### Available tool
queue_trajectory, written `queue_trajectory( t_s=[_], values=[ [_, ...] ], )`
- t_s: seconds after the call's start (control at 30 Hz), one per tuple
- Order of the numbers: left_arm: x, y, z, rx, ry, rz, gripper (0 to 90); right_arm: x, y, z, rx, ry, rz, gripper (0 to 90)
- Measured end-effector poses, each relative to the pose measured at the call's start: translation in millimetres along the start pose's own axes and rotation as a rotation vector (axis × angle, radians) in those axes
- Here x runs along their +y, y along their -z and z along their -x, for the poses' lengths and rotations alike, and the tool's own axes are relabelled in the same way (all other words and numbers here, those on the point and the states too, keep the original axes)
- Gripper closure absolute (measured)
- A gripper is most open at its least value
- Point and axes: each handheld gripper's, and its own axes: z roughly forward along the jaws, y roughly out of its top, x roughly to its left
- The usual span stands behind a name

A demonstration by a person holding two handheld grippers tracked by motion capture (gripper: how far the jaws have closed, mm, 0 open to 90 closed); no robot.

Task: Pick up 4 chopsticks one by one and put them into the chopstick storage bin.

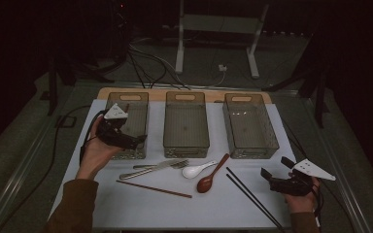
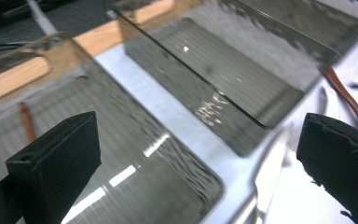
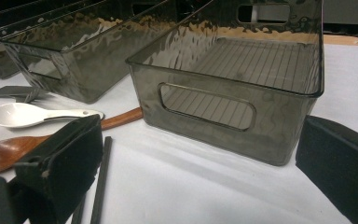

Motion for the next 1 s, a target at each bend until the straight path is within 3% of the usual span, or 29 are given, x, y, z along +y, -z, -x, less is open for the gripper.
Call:
queue_trajectory(
  t_s=[0.17, 0.57, 1.0],
  values=[
    [-3.1, 3.3, 11.7, -0.042, -0.037, -0.01, 0.7, 0.0, -0.2, -0.2, 0.001, 0.001, -0.002, 1.1],
    [-21.5, 1.9, 35.8, -0.138, -0.132, -0.091, 0.7, -0.6, -0.9, -0.2, -0.001, -0.002, -0.006, 1.1],
    [-34.8, -8.0, 56.6, -0.199, -0.202, -0.155, 0.8, -0.6, -1.1, 0.4, -0.003, -0.002, -0.006, 1.1]
  ],
)
